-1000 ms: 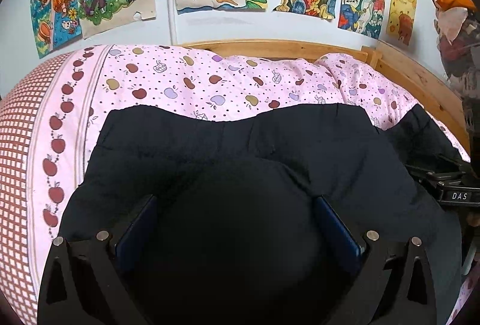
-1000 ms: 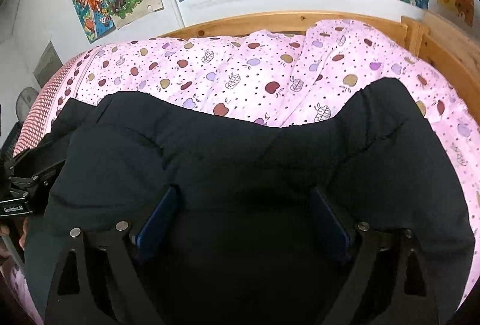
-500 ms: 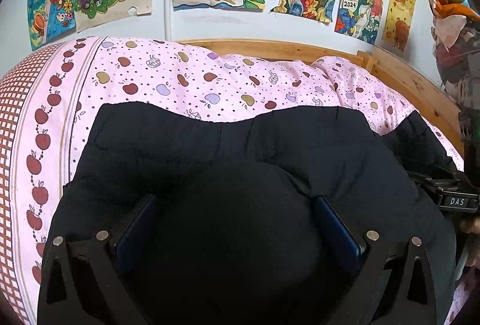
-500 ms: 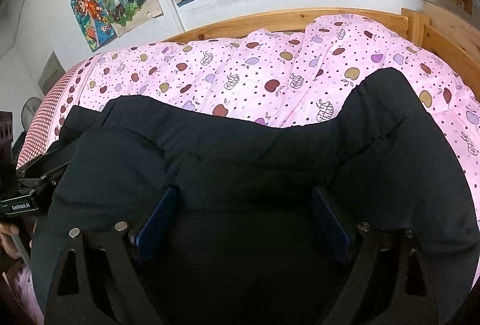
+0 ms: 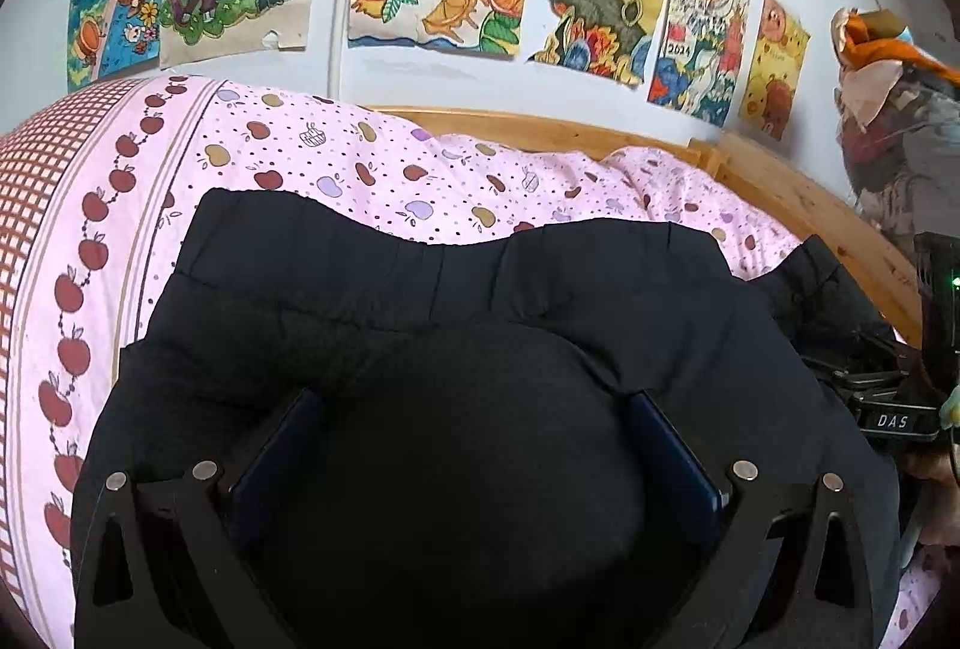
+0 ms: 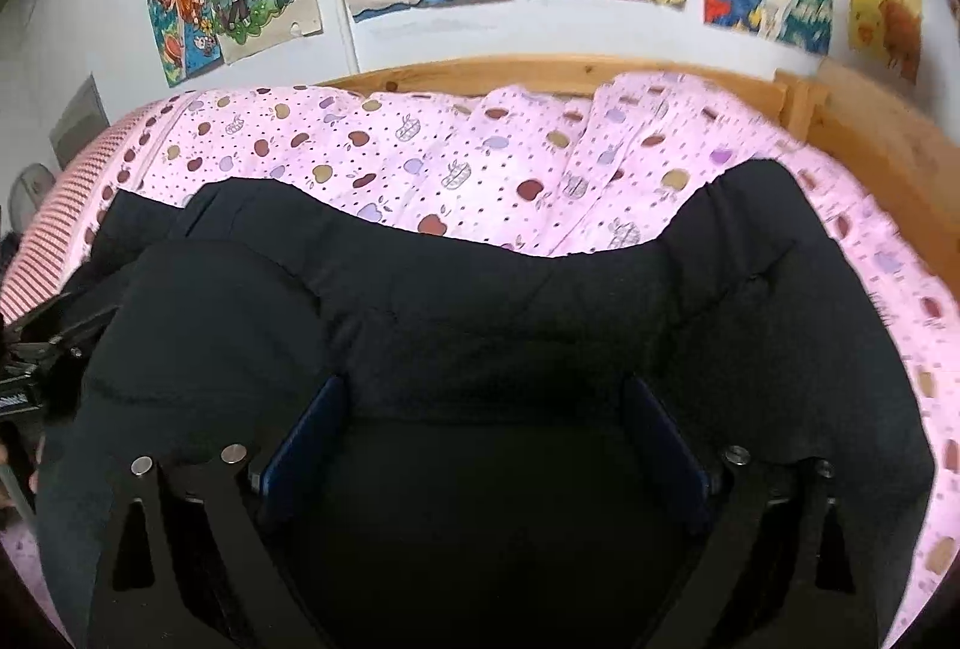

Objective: Fold large clothes

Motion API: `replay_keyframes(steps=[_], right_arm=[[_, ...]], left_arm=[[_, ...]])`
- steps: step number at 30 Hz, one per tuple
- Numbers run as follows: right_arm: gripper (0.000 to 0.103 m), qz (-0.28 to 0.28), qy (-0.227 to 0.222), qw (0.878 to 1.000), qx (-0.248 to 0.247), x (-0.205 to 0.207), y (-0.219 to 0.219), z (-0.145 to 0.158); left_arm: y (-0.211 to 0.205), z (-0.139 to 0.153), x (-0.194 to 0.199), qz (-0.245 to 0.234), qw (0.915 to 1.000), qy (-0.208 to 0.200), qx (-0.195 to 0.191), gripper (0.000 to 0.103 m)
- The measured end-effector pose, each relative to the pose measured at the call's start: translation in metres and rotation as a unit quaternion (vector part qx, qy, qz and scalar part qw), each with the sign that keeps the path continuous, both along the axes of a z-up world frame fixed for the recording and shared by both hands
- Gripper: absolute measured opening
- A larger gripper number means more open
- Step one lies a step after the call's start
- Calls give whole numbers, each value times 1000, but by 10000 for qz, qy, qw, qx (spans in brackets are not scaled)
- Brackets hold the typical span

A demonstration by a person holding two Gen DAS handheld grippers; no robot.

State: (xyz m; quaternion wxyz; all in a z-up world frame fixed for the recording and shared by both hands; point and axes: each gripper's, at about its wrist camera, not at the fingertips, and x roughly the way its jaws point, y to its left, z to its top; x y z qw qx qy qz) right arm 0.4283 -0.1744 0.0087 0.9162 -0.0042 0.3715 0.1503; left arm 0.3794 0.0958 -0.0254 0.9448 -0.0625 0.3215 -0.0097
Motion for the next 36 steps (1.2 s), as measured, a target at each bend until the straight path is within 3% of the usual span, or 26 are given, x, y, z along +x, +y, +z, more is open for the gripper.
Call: replay_keyframes(steps=[5, 14, 23, 31, 36], right_arm=[[94, -405, -361, 9969, -568, -12, 0, 18], [94, -285, -1016, 9886, -1070, -42, 6, 47], [94, -232, -1191, 9828, -1392, -59, 2, 62], [94, -323, -1418, 9722, -1837, -75, -8, 74], [94, -418, -1431, 9694, -1949, -79, -21, 79]], left_arm=[[1, 3, -2, 45, 10000, 16, 27, 103], [12, 29, -12, 453, 9989, 119, 42, 103], [48, 50, -39, 887, 9953, 224, 311, 103], [75, 38, -60, 1189, 9889, 707, 543, 103], [90, 31, -69, 1280, 9868, 883, 462, 103]])
